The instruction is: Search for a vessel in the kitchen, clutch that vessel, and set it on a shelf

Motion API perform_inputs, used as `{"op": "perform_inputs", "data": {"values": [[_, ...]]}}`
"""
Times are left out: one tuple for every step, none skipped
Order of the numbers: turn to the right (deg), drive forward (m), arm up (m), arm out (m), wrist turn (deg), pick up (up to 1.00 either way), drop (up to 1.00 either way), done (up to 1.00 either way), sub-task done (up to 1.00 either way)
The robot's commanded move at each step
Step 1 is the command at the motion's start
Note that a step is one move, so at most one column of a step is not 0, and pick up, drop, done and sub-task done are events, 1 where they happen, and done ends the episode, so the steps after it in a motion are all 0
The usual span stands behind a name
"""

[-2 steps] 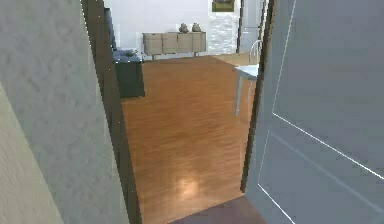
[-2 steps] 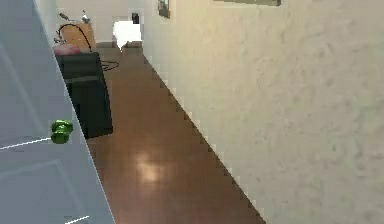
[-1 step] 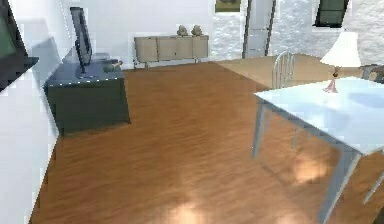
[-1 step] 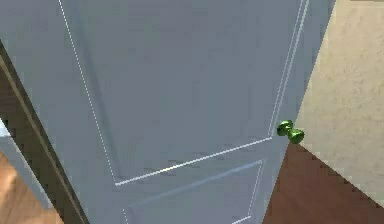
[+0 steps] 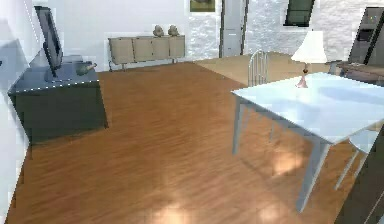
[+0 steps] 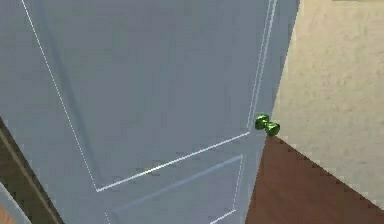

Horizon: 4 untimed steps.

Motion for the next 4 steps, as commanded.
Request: {"op": "perform_inputs", "data": {"values": [[0.0, 0.4, 0.0, 0.0, 0.0, 0.0, 0.0, 0.0, 0.0], [0.0, 1.0, 0.0, 0.0, 0.0, 0.0, 0.0, 0.0, 0.0], [0.0, 0.5, 0.0, 0.0, 0.0, 0.0, 0.0, 0.0, 0.0], [15.0, 0.0, 0.0, 0.0, 0.0, 0.0, 0.0, 0.0, 0.0]]}}
